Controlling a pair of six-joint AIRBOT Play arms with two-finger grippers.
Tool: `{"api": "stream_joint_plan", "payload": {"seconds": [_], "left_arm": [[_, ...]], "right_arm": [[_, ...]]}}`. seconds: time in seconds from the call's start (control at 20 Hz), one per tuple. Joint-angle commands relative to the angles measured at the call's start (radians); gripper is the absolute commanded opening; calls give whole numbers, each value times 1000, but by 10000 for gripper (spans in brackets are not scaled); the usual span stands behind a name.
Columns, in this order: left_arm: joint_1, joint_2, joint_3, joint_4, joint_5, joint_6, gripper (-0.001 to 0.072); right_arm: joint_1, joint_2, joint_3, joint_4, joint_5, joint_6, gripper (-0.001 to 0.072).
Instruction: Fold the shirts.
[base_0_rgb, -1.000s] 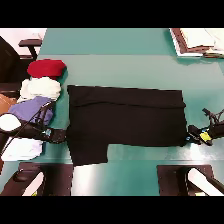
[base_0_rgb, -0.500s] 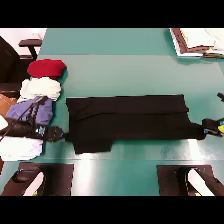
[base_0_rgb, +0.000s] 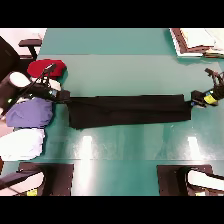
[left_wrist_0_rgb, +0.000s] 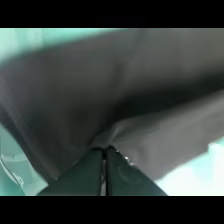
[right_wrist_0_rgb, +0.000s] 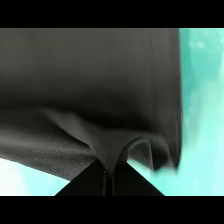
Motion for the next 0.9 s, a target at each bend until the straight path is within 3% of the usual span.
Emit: {"api": "stream_joint_plan", "payload": {"seconds": [0.0,0.05,0.1,0.3,0.35,0.4,0.45,0.55,0.8,0.85], "left_arm": [[0,-142,81,-10,80,25,115],[0,-145,83,-10,91,9,395],[0,-144,92,-10,91,-12,479],[0,-143,171,-37,-48,-13,475],[0,-143,171,-68,-66,-13,466],[-8,-145,171,-100,-74,-11,214],[-26,-145,171,-124,-68,1,37],[-90,-145,171,-147,-21,-3,32],[-299,-174,171,-146,154,-67,24],[-336,-191,172,-152,182,-67,24]], "right_arm": [[4,-138,112,99,-27,-3,186],[-4,-159,133,116,-26,-6,356],[-15,-169,145,146,-21,-39,384],[-116,-133,97,177,34,-128,392],[-152,-116,56,177,24,-135,501],[-193,-106,13,182,5,-136,595],[-231,-106,-23,186,-3,-143,595],[-286,-122,-83,195,-16,-172,595],[-288,-238,-99,386,-20,-237,590],[-267,-256,-99,394,-31,-238,558]]}}
